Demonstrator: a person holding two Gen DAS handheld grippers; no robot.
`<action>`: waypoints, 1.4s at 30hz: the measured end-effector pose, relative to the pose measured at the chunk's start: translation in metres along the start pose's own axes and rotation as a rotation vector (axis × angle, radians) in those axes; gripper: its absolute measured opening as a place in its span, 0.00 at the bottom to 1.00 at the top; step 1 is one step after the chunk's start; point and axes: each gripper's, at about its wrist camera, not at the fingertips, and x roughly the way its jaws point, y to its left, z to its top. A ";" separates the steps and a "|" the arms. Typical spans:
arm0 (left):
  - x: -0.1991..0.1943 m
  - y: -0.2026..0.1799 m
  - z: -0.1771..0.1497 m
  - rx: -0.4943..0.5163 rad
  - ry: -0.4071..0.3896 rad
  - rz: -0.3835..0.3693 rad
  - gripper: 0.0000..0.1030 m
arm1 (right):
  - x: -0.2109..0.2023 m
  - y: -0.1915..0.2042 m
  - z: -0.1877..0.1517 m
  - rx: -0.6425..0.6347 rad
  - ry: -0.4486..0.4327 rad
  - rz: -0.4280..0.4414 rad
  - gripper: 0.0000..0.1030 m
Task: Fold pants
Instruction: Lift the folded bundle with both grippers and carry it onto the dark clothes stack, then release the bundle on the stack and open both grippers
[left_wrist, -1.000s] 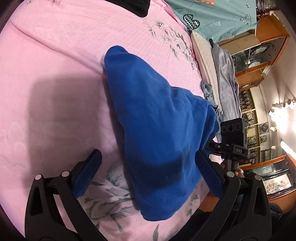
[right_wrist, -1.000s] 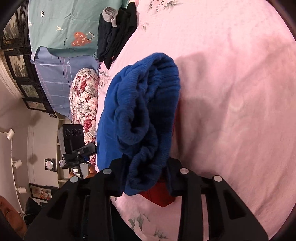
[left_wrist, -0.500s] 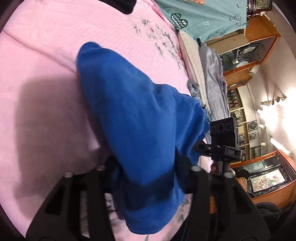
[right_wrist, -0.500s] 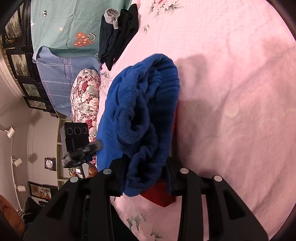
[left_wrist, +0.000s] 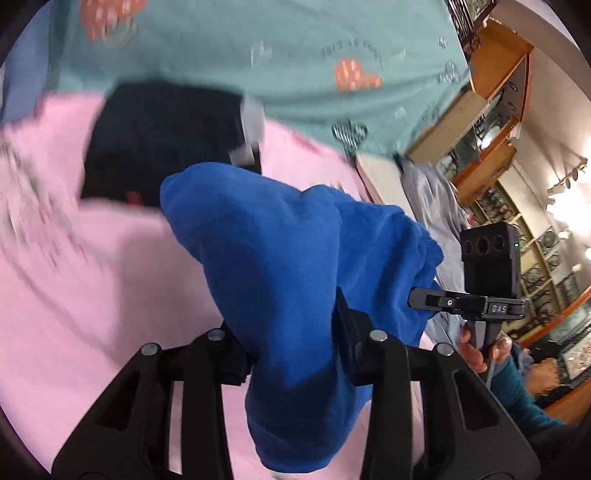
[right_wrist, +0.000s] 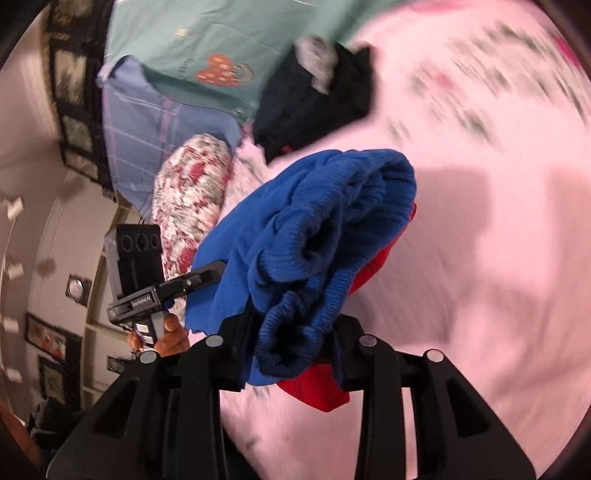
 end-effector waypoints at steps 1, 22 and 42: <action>-0.005 0.005 0.023 0.020 -0.027 0.030 0.36 | 0.005 0.014 0.029 -0.047 -0.019 0.006 0.33; 0.124 0.204 0.171 -0.050 -0.217 0.450 0.98 | 0.213 -0.026 0.299 -0.096 -0.122 -0.247 0.36; -0.047 0.026 0.070 0.132 -0.356 0.892 0.98 | 0.039 0.156 0.195 -0.430 -0.504 -0.393 0.90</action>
